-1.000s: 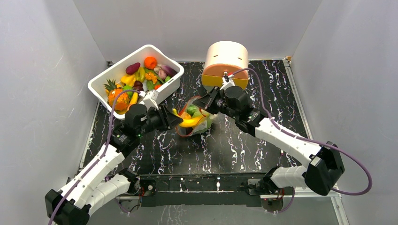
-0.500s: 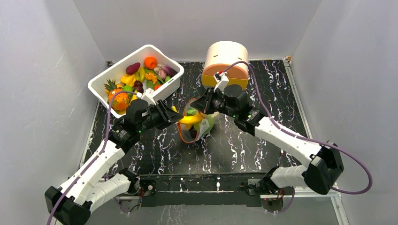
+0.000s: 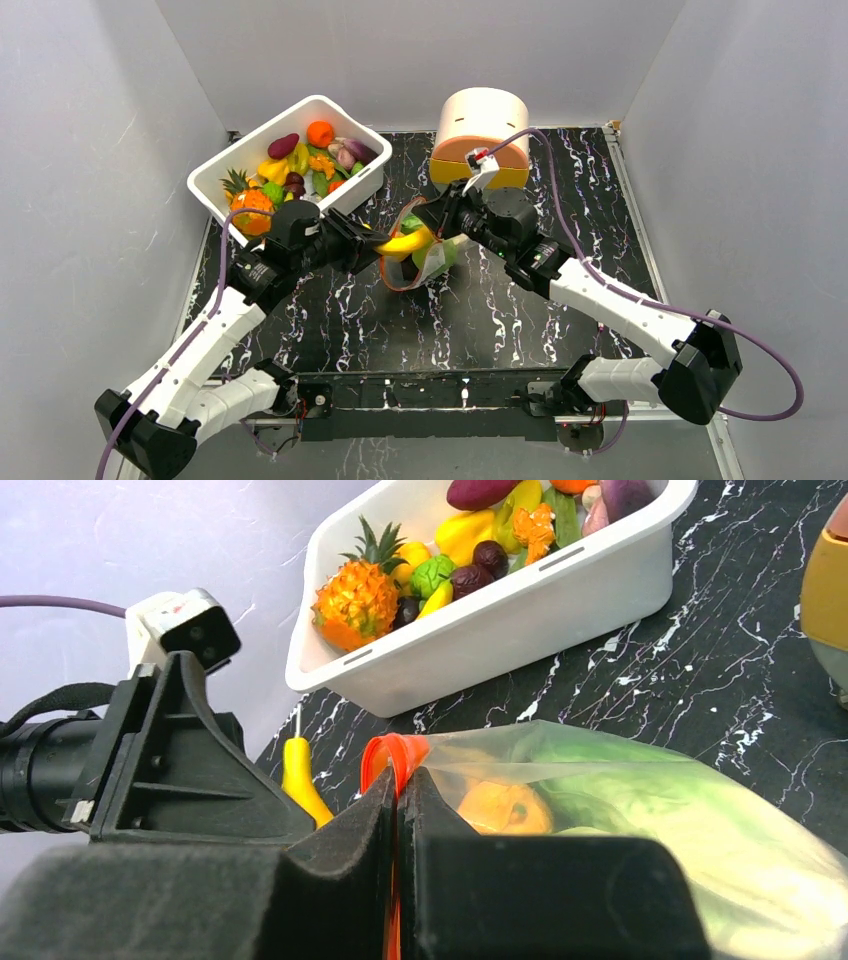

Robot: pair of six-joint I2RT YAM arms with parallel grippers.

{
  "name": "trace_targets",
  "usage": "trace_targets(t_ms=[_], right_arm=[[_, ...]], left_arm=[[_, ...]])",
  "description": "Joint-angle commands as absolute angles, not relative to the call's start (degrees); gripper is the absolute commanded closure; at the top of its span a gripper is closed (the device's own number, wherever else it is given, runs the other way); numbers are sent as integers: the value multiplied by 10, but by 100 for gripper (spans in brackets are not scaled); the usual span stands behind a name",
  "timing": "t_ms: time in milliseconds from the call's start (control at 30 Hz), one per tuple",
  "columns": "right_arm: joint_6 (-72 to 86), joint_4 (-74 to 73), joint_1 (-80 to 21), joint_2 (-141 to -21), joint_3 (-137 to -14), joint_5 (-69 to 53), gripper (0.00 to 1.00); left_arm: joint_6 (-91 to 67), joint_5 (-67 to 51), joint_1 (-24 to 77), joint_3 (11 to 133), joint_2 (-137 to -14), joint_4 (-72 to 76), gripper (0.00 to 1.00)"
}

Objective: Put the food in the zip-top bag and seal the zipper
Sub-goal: Place the fake fruit in the zipper food storage bag.

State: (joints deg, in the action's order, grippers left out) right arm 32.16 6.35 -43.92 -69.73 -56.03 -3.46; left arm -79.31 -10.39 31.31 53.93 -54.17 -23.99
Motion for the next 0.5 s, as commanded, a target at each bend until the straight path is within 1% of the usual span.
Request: trace_targets(t_ms=[0,167,333,367,467], right_arm=[[300,144,-465,-702,-570,9,100],[296,151,-475,-718,-583,31,100],[305,147,-482,-722,-597,33,100],[308,142,-482,-721,-602,33,100],[313,117,-482,-719,-619,42,100]], left_arm=[[-893,-150,315,564,-558,-262,100],[-899,-161,315,587,-590,-301,100],[-921,-160,316,556,-586,-282,99],[-917,-157,316,553,-585,-279,95],[-890,-150,316,556,-587,-272,73]])
